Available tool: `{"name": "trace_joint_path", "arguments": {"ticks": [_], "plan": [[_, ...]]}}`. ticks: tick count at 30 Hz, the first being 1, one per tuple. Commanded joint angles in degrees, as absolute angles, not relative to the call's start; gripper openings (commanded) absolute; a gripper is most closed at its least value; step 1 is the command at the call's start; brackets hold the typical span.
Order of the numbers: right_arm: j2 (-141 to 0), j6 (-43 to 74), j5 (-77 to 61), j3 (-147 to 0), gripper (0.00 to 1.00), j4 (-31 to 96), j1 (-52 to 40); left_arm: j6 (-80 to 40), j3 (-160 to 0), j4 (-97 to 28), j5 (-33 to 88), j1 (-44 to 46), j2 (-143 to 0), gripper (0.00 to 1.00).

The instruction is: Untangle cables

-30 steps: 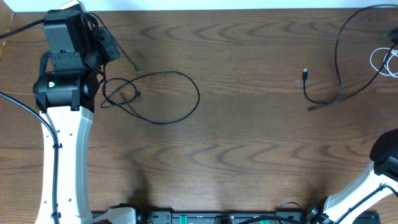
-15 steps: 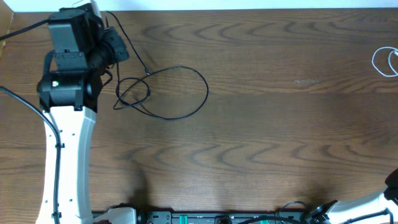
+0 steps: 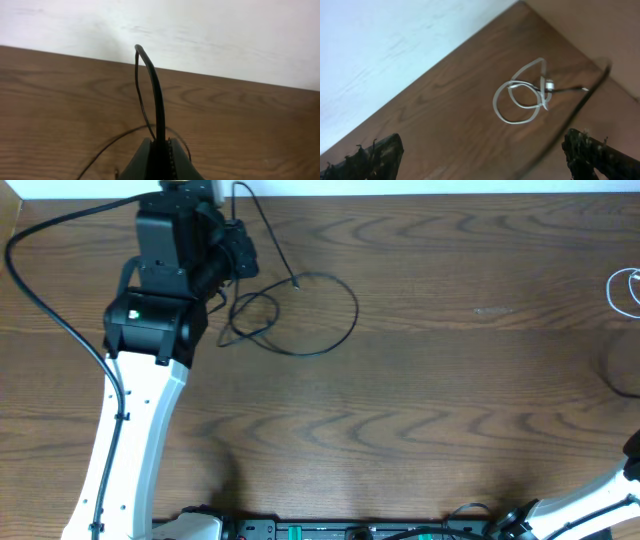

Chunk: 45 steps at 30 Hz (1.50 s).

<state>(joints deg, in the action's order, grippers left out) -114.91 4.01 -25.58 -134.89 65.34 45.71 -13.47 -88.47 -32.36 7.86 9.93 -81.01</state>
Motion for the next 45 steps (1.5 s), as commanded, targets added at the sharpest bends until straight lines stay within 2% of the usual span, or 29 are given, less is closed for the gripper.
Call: {"name": "trace_joint_path", "arguments": {"ticks": [1,5,11,18,22,27,35,40,45], "plan": [[-114.3,1.5,-28.1,-135.1,0.99,66.0,43.0,-12.8,-88.7,-30.9,8.6,11.5,-81.2,0.08],[-114.3,-3.6,-30.9,-135.1,0.99,67.9,38.5,-12.9,-88.7,-27.3,8.6,12.7,-81.2,0.07],[-114.3,-7.7,-29.8,-135.1,0.99,70.1,30.1,-19.5,-88.7,-20.3,8.6,14.5,-81.2,0.07],[-114.3,-7.2,-27.4,-135.1,0.99,70.6,26.0,-24.0,-88.7,-17.3,8.6,16.2,-81.2,0.08],[-114.5,-7.3,-32.5,-135.1,0.99,72.1,24.2,-26.6,-88.7,-13.8,8.6,16.8,-81.2,0.08],[-115.4,-8.8,-40.2,-133.6,0.99,72.0,19.9,-37.6,-88.7,-7.3,8.4,16.8,-81.2,0.08],[-117.1,-10.8,-49.5,-127.6,0.98,68.8,8.1,-52.1,-88.7,-2.0,8.4,16.8,-81.2,0.07],[-118.3,-3.3,-50.8,-124.0,0.94,63.2,-1.1,-52.6,-88.7,-1.2,8.4,16.8,-81.2,0.08],[-118.4,-3.2,-48.2,-120.8,0.94,57.2,-10.3,-52.6,-88.7,-1.2,8.4,16.8,-81.2,0.08]]}}
